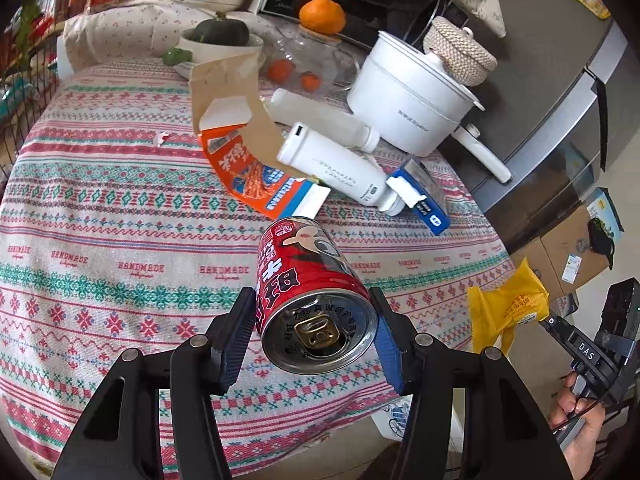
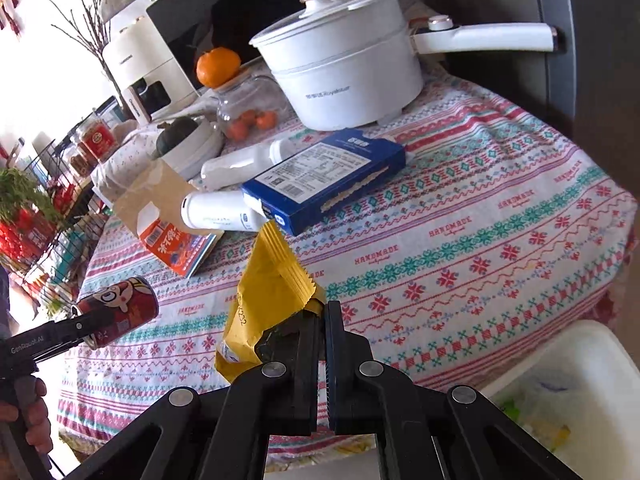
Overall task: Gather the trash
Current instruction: 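Carry the yellow wrapper over the white bin and open the right gripper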
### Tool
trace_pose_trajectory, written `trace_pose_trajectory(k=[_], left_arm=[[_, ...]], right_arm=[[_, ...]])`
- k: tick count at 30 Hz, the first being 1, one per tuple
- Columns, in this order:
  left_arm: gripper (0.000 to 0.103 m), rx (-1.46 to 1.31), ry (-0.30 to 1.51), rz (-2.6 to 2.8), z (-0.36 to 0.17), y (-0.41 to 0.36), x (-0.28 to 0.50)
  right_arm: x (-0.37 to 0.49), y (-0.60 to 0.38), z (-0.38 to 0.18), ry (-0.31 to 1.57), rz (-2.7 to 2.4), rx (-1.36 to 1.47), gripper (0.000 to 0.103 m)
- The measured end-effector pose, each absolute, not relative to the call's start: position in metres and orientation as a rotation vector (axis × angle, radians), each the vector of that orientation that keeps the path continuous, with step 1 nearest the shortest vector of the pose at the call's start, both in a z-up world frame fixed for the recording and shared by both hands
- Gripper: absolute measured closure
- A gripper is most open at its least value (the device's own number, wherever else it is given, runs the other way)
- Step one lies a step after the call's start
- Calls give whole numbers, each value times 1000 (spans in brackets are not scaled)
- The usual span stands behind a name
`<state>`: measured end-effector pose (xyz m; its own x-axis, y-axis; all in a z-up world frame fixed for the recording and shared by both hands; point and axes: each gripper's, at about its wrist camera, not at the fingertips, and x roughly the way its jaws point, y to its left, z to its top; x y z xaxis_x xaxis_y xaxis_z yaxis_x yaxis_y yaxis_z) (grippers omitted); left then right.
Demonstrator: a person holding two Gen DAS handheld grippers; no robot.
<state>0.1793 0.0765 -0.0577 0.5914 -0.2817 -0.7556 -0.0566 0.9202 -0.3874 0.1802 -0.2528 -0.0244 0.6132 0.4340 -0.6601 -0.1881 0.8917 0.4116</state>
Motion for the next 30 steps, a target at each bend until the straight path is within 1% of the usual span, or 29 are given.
trace_pose_trajectory(k=[9, 16, 22, 28, 30], left_arm=[[45, -289, 930, -337, -38, -3, 169], [45, -198, 961, -473, -39, -65, 152], [45, -115, 982, -552, -47, -112, 137], [45, -42, 1006, -605, -58, -146, 126], [45, -15, 1011, -618, -63, -157, 124]], right_arm=[[137, -317, -21, 856, 166, 310, 101], [114, -365, -53, 969, -25, 283, 101], [105, -386, -86, 1080, -100, 280, 100], [99, -400, -98, 1129, -158, 249, 99], [97, -406, -100, 1138, -172, 269, 96]])
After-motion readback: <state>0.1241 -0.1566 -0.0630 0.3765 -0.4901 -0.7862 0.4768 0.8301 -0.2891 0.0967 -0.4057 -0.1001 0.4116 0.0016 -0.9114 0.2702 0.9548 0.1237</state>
